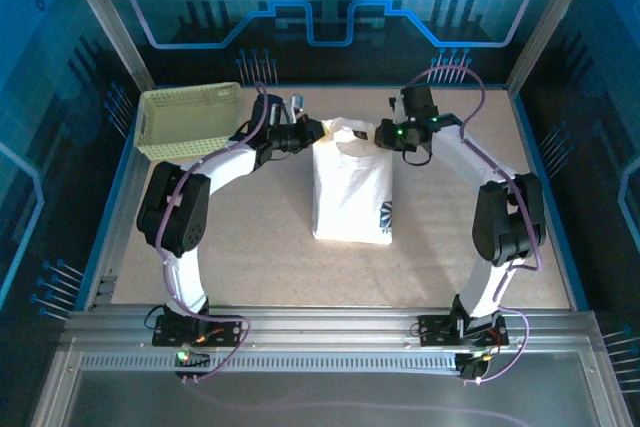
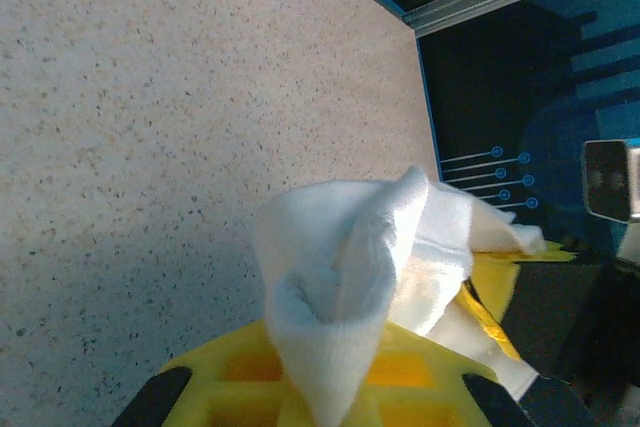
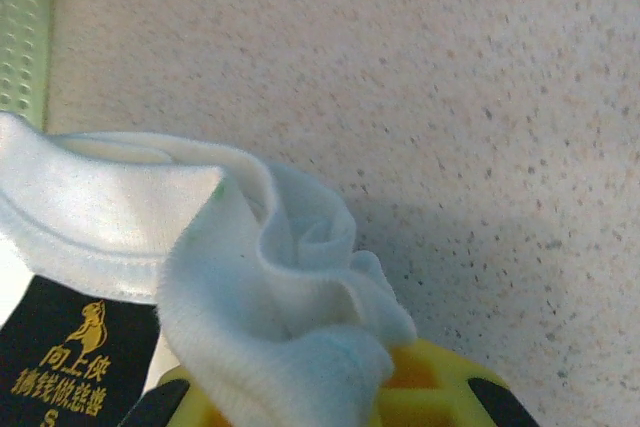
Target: Fold the inside-out t-shirt
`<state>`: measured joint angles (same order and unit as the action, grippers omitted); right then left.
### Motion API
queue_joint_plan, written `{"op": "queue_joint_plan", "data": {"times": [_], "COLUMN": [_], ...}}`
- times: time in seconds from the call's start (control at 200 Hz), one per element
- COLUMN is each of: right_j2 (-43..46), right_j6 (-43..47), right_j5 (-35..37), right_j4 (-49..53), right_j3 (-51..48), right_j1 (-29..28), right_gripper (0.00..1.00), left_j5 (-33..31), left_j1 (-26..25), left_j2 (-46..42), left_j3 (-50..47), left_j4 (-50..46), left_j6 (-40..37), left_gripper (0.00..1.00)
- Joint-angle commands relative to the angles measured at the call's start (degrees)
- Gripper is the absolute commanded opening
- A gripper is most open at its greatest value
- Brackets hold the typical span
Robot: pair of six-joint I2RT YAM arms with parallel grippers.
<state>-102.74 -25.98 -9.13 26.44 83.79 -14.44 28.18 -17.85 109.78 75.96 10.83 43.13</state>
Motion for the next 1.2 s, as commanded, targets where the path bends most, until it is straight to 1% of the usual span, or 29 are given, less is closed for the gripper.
{"op": "queue_joint_plan", "data": {"times": [0.0, 0.085, 0.18, 0.255, 0.315, 0.37, 0.42, 0.465, 0.605, 0.665, 0.73, 0.8, 0.915, 1.031, 1.091, 1.196], "right_j2": [0.2, -2.3, -5.8, -8.2, -8.9, -8.9, -8.2, -7.0, -0.1, 3.2, 6.7, 10.4, 16.4, 21.5, 23.4, 28.0], "right_j6": [2.7, 3.1, 3.3, 3.6, 4.0, 4.0, 4.2, 4.2, 5.2, 4.8, 4.3, 4.1, 3.9, 3.5, 3.4, 3.6], "right_j5": [-0.6, -0.4, -0.3, -0.2, 0.0, 0.1, -0.2, -0.6, -1.0, -1.0, -0.2, 1.2, 4.0, 5.0, 5.3, 5.4], "right_j4": [-0.3, -0.2, -0.4, -1.2, -3.0, -4.4, -6.0, -8.3, -19.2, -22.7, -24.1, -23.9, -21.3, -20.9, -19.0, -16.3], "right_j3": [8.2, 14.0, 20.8, 25.2, 26.5, 26.4, 24.8, 21.7, 4.7, -2.1, -7.7, -11.9, -16.4, -20.6, -21.2, -22.6], "right_j1": [1.2, 1.8, 2.3, 2.7, 2.7, 2.7, 2.7, 2.4, 0.9, 0.3, -0.4, -1.2, -2.3, -3.1, -3.2, -3.5], "right_gripper": [0.0, 0.0, 0.0, 0.0, 0.0, 0.0, 0.0, 0.0, 0.0, 0.0, 0.0, 0.0, 0.0, 0.0, 0.0, 0.0], "left_j5": [1.6, 1.3, 1.4, 2.2, 2.8, 4.2, 6.0, 7.1, 9.2, 10.8, 11.2, 11.1, 10.7, 8.7, 8.3, 6.9], "left_j1": [1.5, 1.8, 2.6, 3.1, 3.3, 3.3, 3.2, 3.1, 3.0, 3.0, 3.0, 3.0, 2.7, 1.9, 1.3, -0.4], "left_j2": [-0.2, 1.9, 5.7, 8.9, 10.5, 11.0, 10.5, 9.3, 3.4, 1.7, -0.2, -2.3, -6.7, -11.6, -13.8, -18.5], "left_j3": [8.6, 14.7, 24.1, 30.5, 33.7, 34.0, 31.8, 27.4, 8.9, 3.6, -0.8, -4.5, -8.7, -13.1, -14.7, -16.9], "left_j4": [-0.1, -1.7, -3.7, -3.2, -2.4, -0.6, 2.8, 6.4, 22.4, 26.3, 28.9, 30.8, 30.9, 30.7, 29.4, 24.2], "left_j6": [0.1, -0.6, -1.0, -0.9, -1.2, -1.4, -1.2, -1.1, 0.7, 2.3, 4.1, 5.6, 7.0, 7.2, 6.9, 4.2], "left_gripper": [0.0, 0.0, 0.0, 0.0, 0.0, 0.0, 0.0, 0.0, 0.0, 0.0, 0.0, 0.0, 0.0, 0.0, 0.0, 0.0]}}
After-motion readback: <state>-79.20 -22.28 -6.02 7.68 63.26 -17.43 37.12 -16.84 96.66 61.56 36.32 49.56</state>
